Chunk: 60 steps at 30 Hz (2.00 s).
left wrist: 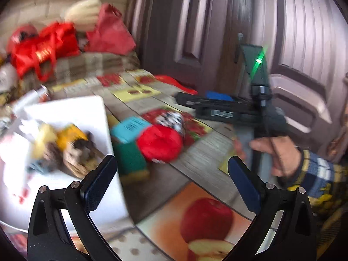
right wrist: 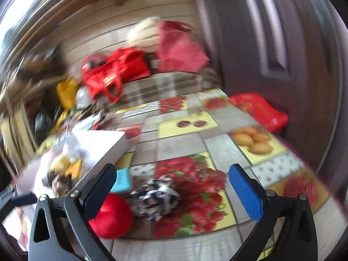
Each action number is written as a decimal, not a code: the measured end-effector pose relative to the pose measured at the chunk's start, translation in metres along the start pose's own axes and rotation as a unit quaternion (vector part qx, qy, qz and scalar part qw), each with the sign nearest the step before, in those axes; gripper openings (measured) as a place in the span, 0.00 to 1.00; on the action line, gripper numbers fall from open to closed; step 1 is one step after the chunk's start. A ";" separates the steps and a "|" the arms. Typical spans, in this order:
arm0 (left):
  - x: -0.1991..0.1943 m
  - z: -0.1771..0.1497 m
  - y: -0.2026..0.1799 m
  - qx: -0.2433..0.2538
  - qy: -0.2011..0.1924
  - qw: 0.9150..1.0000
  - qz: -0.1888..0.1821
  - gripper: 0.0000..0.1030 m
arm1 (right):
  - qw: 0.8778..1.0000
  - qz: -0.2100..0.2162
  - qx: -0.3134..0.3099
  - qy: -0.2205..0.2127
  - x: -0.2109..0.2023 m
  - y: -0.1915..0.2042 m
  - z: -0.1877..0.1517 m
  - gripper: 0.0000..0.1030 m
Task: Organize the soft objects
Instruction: 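Move both grippers back toward the remaining soft items on the table, then grasp the red plush ball with the right gripper while the left approaches the green sponge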
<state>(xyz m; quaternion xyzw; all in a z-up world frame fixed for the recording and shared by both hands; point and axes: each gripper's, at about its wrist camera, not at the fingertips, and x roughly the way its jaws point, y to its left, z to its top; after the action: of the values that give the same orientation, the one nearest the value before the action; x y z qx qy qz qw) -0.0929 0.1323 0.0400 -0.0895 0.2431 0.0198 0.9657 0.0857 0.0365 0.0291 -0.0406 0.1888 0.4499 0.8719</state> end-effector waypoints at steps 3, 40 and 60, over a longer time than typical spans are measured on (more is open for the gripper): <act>0.007 -0.001 -0.014 0.018 0.024 0.998 -0.052 0.99 | 0.999 -0.002 -0.043 -0.006 -0.001 0.018 -0.001 1.00; 0.027 -0.009 0.025 -0.041 0.106 0.989 0.097 0.99 | 0.993 0.097 0.019 0.063 0.006 -0.001 -0.007 1.00; 0.037 0.000 0.001 -0.013 0.089 0.991 0.097 0.99 | 0.976 0.112 -0.072 0.172 0.013 0.011 -0.031 0.57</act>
<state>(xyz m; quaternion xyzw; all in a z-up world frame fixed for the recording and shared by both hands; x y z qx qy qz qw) -0.0601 0.1329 0.0218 -0.0790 0.3352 0.1086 0.9325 0.0745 0.0455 -0.0027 -0.1587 0.3063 0.5438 0.7650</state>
